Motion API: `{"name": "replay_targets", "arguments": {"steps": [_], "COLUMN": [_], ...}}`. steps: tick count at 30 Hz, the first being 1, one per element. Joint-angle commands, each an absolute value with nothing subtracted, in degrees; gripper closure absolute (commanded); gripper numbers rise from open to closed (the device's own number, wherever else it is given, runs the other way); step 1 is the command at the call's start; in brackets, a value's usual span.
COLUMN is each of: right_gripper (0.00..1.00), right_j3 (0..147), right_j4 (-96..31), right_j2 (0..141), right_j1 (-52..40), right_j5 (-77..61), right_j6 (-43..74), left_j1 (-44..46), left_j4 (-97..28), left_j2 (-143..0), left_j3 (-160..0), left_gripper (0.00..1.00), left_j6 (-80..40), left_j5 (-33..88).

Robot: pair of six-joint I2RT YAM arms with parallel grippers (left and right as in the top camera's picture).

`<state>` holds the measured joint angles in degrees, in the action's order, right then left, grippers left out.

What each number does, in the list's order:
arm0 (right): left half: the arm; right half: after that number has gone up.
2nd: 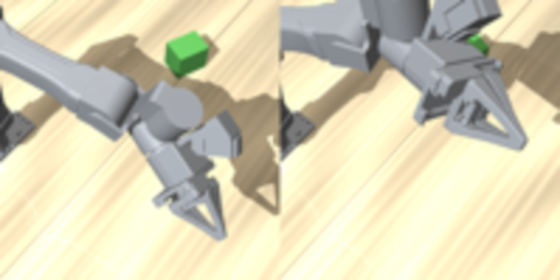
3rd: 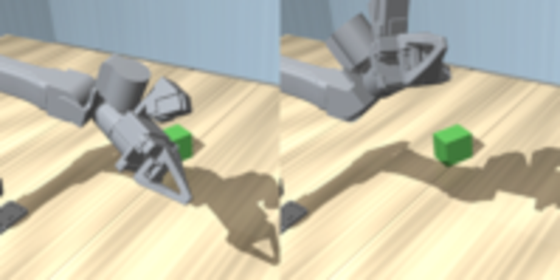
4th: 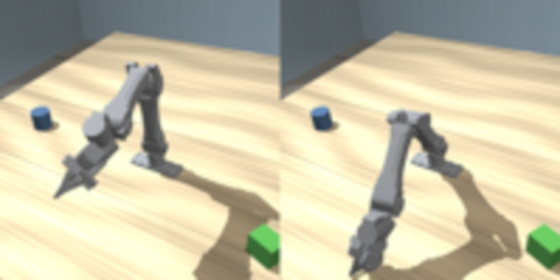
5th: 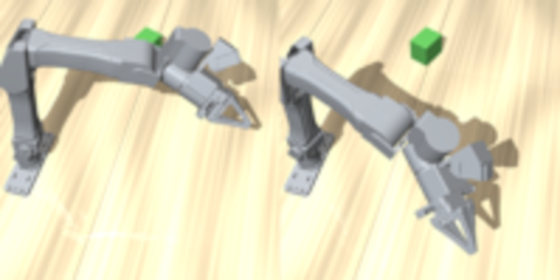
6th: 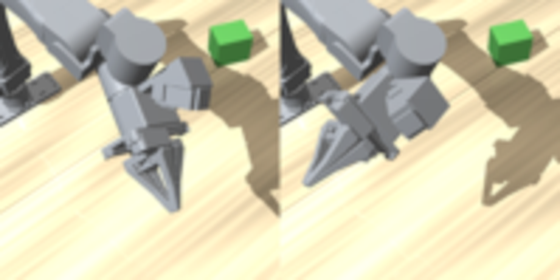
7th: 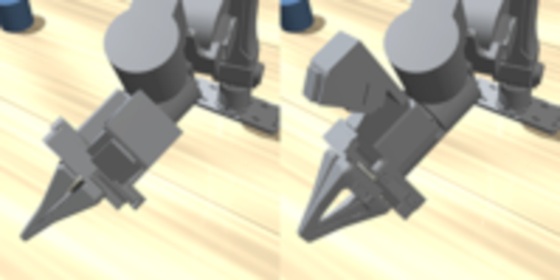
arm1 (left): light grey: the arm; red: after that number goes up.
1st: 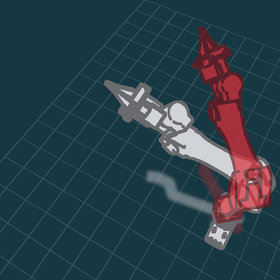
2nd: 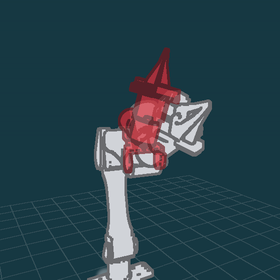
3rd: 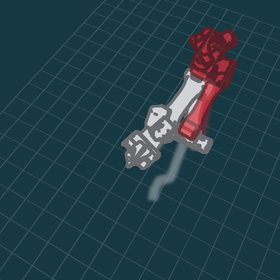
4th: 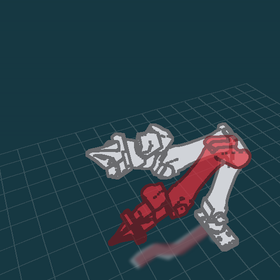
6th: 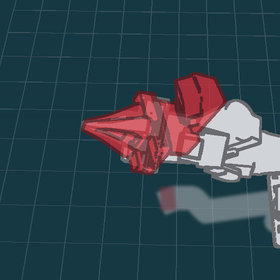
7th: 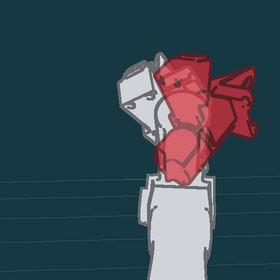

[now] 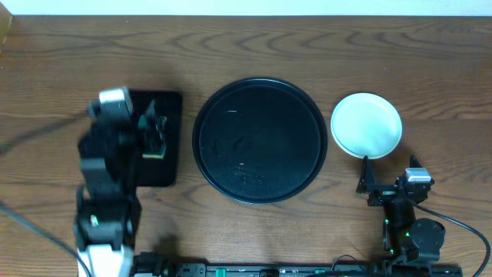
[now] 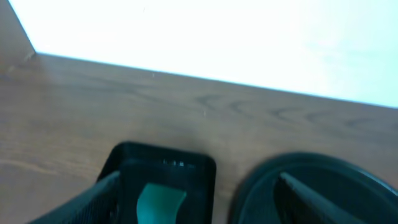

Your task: Clean dirty plates on tray and stack at the side

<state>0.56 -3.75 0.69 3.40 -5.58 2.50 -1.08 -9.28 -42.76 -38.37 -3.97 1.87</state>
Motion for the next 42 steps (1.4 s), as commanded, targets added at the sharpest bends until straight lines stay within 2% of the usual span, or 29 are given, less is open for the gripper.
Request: {"name": "replay_targets", "arguments": {"steps": [1, 8, 18, 27, 42], "right_gripper": [0.01, 0.01, 0.01, 0.01, 0.01], "right_j3": [0.32, 0.32, 0.32, 0.32, 0.32], "right_j4": [-3.75, -3.75, -3.75, -3.75, -3.75], "right_j2": [0.30, 0.30, 0.27, 0.30, 0.30], "right_j1": [2.94, 2.94, 2.94, 2.94, 2.94], "right_j5": [-5.87, -5.87, -5.87, -5.87, -5.87], "right_j6": [2.70, 2.70, 2.70, 2.70, 2.70], "left_j1": [-0.16, 0.36, 0.36, 0.36, 0.30], "left_j4": [-5.10, -0.10, 1.32, -4.14, -4.05], "left_j2": [-32.99, -14.35, -1.48, -0.10, -0.34], "left_j3": [-28.34, -11.38, -0.23, -0.23, -0.23], "left_gripper": [0.23, 0.23, 0.23, 0.23, 0.23], "left_j6": [-3.01, -2.63, -0.99, 0.40, 0.40], "left_j5": [2.61, 2.33, 1.89, 0.97, 0.89]}}
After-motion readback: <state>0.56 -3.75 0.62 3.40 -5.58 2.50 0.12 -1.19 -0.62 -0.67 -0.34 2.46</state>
